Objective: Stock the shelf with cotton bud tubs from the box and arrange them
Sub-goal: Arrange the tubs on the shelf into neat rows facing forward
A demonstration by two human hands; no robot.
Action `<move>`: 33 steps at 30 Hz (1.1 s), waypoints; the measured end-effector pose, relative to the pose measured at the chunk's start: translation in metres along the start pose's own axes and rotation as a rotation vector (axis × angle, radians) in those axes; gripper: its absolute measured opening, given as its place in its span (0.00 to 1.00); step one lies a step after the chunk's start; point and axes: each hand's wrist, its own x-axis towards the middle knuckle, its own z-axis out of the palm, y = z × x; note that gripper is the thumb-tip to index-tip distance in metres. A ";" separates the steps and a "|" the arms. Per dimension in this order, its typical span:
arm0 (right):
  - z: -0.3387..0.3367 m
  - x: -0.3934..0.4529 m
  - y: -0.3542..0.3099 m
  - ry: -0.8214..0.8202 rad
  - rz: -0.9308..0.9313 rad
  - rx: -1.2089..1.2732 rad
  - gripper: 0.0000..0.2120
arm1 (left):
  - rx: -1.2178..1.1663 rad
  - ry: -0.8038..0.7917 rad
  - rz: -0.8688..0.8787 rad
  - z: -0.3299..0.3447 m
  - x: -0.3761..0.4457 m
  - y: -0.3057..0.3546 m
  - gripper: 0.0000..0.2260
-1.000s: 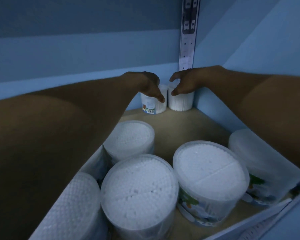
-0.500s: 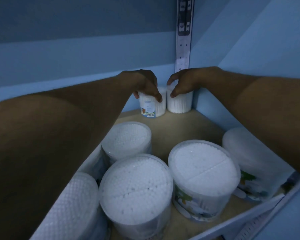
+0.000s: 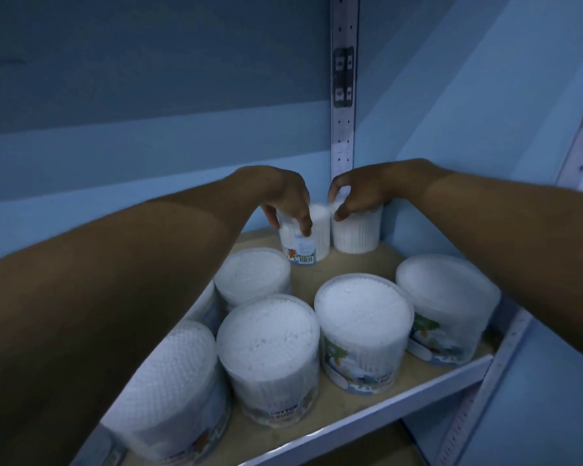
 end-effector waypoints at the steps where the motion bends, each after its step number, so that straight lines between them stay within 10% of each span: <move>1: 0.000 -0.004 -0.001 -0.002 -0.007 -0.004 0.20 | 0.000 -0.004 -0.002 0.000 -0.003 0.002 0.30; 33: -0.015 -0.032 -0.010 -0.084 0.107 -0.034 0.27 | 0.136 -0.018 0.027 -0.001 -0.016 0.006 0.41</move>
